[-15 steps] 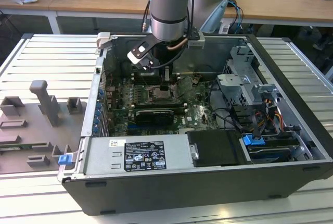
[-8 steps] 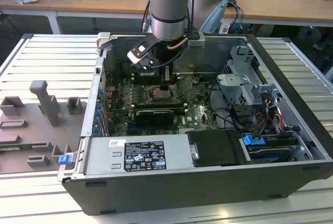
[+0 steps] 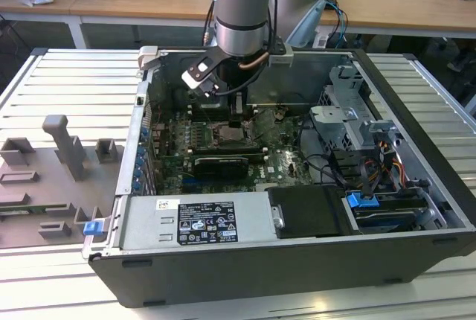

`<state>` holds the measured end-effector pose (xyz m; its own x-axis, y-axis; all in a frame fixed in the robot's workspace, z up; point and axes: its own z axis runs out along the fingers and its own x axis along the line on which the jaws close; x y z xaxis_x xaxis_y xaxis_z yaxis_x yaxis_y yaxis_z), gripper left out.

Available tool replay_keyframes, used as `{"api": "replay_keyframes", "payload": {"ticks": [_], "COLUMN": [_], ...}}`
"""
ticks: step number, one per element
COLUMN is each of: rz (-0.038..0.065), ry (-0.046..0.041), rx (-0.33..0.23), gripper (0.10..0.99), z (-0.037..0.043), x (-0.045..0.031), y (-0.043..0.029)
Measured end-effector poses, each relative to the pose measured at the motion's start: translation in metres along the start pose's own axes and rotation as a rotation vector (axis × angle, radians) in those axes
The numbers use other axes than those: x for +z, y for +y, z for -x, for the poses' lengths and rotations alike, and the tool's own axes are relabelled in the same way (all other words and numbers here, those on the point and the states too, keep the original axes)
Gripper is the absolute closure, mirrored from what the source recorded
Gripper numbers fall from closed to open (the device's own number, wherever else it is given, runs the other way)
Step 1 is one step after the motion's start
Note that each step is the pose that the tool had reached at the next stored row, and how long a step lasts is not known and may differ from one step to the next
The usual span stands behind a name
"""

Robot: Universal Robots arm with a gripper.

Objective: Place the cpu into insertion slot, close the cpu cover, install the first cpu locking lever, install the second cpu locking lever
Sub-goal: 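Close the cpu cover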

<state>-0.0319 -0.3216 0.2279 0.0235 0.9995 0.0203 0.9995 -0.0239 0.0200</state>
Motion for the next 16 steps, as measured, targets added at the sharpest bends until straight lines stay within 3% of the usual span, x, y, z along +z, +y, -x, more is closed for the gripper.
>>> {"api": "replay_keyframes", "payload": {"ticks": [16], "rz": [0.000], "ry": [-0.0004], "rx": [0.000], "gripper": [0.980], "z": [-0.0004], "x": [-0.0166], "y": [0.0003]}}
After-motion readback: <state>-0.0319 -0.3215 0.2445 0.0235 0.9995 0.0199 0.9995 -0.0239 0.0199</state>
